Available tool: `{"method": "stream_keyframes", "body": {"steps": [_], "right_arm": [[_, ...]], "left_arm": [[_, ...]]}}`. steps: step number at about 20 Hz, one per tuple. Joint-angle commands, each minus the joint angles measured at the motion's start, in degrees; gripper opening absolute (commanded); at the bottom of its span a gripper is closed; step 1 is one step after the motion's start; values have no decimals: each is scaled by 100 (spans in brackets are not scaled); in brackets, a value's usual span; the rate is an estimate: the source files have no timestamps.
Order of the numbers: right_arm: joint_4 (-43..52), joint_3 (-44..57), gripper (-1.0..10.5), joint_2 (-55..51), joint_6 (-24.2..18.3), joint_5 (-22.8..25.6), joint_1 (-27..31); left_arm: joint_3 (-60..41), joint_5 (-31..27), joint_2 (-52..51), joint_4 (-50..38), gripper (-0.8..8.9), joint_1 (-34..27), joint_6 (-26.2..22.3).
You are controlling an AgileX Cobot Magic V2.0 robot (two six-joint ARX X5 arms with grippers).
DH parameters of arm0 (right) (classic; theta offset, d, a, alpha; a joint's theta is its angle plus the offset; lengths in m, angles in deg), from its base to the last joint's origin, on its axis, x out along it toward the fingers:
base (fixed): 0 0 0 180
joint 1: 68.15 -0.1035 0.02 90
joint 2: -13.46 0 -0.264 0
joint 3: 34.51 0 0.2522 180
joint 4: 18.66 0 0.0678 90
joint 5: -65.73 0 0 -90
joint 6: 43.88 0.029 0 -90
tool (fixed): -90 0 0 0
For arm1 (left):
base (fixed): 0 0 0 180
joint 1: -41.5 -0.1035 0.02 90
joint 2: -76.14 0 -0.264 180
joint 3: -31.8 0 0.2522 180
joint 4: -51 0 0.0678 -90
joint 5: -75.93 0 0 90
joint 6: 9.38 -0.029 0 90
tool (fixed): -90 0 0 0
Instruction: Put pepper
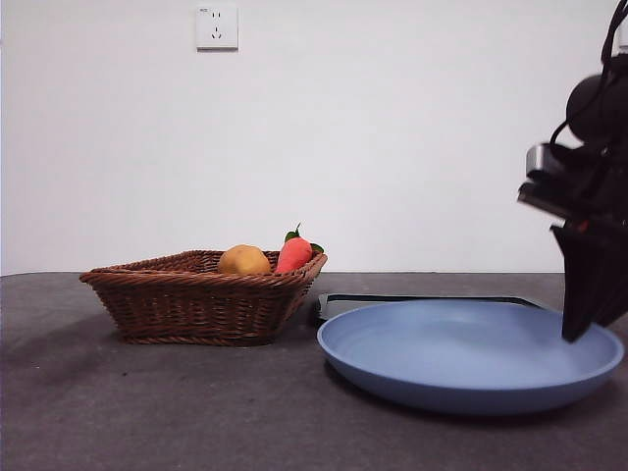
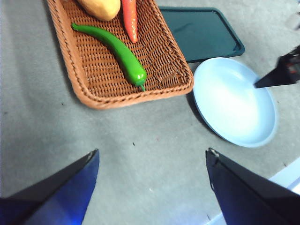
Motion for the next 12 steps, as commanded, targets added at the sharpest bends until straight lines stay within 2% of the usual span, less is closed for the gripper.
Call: {"method": "stream_keyframes", "body": {"steps": [1, 5, 12], "right_arm": [[-90, -90, 3, -461, 105, 20, -2], [-337, -103, 3, -1504, 227, 26, 76], [-588, -103, 3, -2909, 439, 24, 190]], "left_arm": [[262, -245, 345, -295, 388, 260, 190], [765, -868, 1200, -769, 388, 977, 468], [2317, -2490, 3635, -909, 388, 2197, 721]]}}
